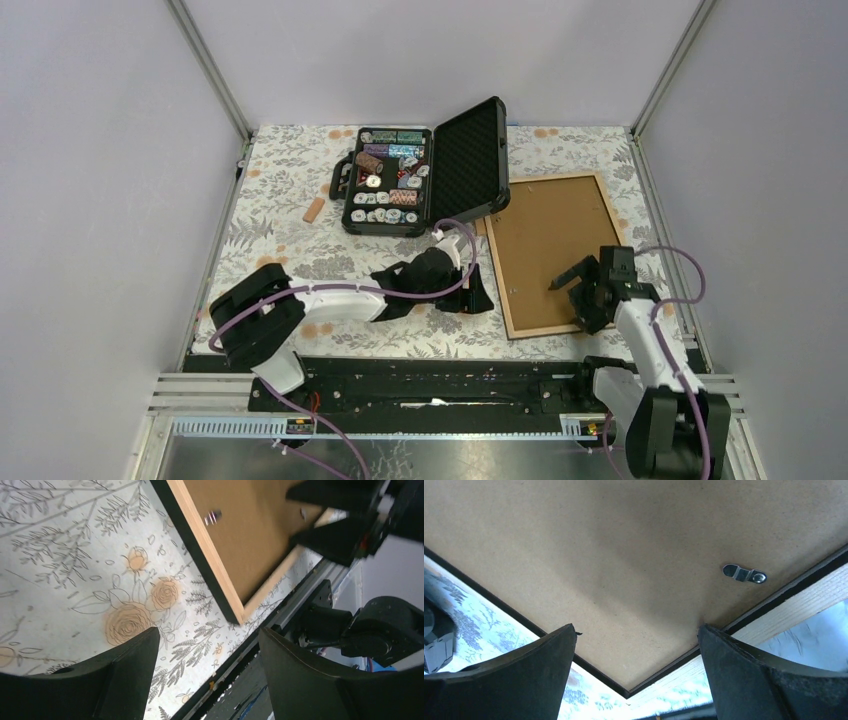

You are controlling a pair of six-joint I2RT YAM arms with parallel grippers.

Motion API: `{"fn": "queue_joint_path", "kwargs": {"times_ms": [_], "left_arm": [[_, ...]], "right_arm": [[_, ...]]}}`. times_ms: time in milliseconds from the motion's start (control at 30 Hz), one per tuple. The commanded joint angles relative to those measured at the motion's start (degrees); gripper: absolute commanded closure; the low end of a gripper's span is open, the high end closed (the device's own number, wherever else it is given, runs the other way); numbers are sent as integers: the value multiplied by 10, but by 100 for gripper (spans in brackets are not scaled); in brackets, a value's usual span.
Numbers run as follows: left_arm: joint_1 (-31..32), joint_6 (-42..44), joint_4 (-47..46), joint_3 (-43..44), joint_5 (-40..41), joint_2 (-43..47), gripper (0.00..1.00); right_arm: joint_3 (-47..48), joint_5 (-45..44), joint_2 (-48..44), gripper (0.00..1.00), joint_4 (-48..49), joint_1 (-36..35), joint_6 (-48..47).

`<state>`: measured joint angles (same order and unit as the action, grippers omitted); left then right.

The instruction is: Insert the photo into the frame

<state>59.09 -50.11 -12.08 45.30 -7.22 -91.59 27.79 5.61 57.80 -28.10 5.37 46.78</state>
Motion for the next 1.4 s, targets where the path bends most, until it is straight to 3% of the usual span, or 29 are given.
{"fn": "queue_joint_path", "kwargs": {"times_ms": [0, 100, 200, 333, 433, 633, 933, 1100, 1367], "left_arm": [[-22, -1, -31, 8, -35, -12, 23], [-24, -4, -41, 4, -48, -17, 23], [-24, 0, -40, 5, -55, -21, 23], [-26, -11, -50, 18, -67, -43, 23], [-26, -29, -72, 18, -80, -63, 24], [-27, -79, -139, -17, -95, -84, 26], [-27, -90, -151, -32, -105, -93, 31], [-27, -81, -140, -47, -90, -70, 32], [-26, -89, -161, -68, -88, -65, 33]], "right_arm": [[-29, -18, -76, 0, -180, -3, 78], [10, -14, -101, 0, -209, -3, 42], [51, 43, -101, 0, -161, -4, -53], [116, 154, -37, 0, -107, -10, -171], [145, 169, 14, 1, -87, -49, -206], [118, 176, 78, 6, -14, -159, -156], [-17, 167, 60, 15, 167, -189, 34], [-20, 148, 99, 24, 211, -200, 49], [-1, 107, 150, 24, 229, -226, 31]]}}
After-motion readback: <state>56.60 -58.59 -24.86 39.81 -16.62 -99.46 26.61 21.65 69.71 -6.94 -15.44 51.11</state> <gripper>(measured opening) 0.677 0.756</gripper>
